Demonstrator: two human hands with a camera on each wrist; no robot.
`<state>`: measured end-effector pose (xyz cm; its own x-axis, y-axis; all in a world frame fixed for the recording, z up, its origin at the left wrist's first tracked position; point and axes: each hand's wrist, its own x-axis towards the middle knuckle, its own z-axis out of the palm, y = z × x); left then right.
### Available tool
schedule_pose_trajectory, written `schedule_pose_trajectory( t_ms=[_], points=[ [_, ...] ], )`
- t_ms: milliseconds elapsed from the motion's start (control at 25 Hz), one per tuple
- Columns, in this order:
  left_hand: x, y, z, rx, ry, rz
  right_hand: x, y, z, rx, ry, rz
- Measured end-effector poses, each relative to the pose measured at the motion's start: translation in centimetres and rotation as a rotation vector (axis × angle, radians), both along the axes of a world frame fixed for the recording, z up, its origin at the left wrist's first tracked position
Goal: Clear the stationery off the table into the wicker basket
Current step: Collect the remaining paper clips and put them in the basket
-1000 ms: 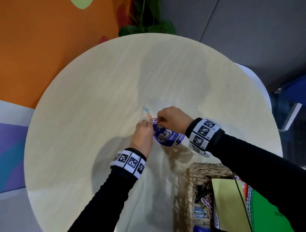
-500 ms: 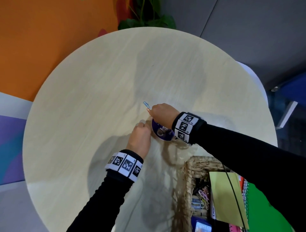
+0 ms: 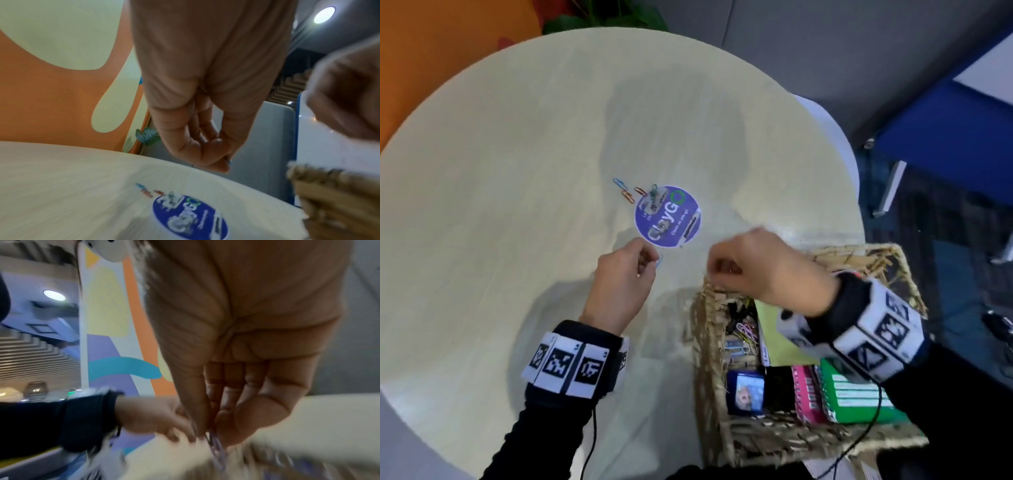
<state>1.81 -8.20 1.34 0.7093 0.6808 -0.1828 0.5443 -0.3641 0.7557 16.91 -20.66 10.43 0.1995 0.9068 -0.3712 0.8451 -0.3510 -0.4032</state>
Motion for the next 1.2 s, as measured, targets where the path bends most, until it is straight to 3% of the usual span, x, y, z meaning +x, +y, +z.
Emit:
schedule_pose_trajectory(
  t_ms=[200, 400, 560, 720, 1000, 1080, 1120, 1200],
  points=[
    [-1.1, -4.5, 3.9, 0.006, -0.101, -0.180, -2.3, -7.2, -7.1, -0.373, 0.005, -0.103],
    [-2.0, -9.2, 4.9, 0.106, -0.070, -0.500, -2.6, -6.4, -9.7, -0.428, -0.015, -0.171],
    [-1.6, -12.5, 4.6, 0.258, 0.216, -0.667, -1.5, -6.4, -8.3, -0.429, -0.073, -0.226],
    [0.4, -14.9, 3.8, 0.450, 0.523, -0.850, 0.4, -9.0, -6.0, -0.259, 0.030, -0.409],
    [3.9, -16.3, 3.0, 0.573, 1.015, -1.172, -0.1, -11.7, -4.9, -0.116, 0.075, -0.506],
    [3.9, -16.0, 3.2, 0.592, 0.986, -1.170, -0.4, -11.7, -5.2, -0.100, 0.092, -0.507],
    [3.8, -15.6, 3.4, 0.574, 0.887, -1.111, -0.4, -11.6, -5.2, -0.085, 0.104, -0.496],
    [3.3, -13.6, 3.6, 0.482, 0.524, -0.890, -0.1, -10.8, -4.5, -0.046, 0.109, -0.473]
  ],
)
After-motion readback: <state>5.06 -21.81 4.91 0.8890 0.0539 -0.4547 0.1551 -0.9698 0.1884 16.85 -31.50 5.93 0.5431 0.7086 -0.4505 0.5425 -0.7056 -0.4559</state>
